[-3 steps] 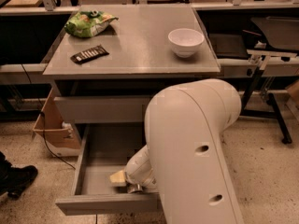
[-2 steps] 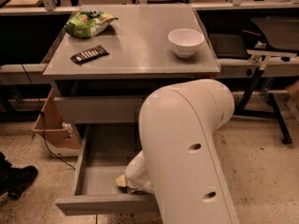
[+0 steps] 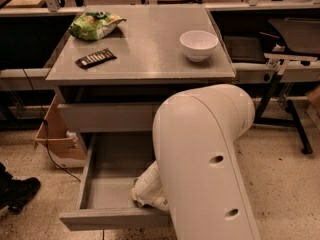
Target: Pick 7up can from middle drawer and place on counter
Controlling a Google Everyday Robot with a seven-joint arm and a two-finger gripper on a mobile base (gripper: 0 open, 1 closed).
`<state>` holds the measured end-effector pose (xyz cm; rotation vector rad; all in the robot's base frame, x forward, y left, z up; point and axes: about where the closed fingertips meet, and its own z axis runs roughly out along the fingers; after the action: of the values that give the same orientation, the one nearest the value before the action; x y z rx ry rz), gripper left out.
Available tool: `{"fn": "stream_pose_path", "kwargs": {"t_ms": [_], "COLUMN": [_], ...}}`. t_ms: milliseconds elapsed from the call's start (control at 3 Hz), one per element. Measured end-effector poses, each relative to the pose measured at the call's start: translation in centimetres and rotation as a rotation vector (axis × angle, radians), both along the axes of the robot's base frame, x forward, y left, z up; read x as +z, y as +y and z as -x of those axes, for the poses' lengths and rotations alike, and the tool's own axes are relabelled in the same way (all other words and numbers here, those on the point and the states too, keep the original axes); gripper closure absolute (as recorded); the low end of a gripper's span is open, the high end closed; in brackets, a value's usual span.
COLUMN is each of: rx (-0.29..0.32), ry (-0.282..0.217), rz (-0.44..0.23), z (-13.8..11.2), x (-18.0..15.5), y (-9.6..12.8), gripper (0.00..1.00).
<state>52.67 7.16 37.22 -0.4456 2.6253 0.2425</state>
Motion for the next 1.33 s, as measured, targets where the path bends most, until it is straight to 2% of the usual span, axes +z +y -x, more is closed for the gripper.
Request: {"fn": "stream_pose_path", "kwargs": {"t_ms": [333, 1000, 1333], "rx": [0.011, 0.072, 0.072], "ry": [-0.071, -0.249, -0.249], "rz": [-0.031, -0.084, -0.084], "z": [-1.4, -3.9, -3.9], "x": [2.9, 10.8, 10.8], "y": [0.2, 1.0, 1.0], "gripper": [1.0, 1.0, 1.0]}}
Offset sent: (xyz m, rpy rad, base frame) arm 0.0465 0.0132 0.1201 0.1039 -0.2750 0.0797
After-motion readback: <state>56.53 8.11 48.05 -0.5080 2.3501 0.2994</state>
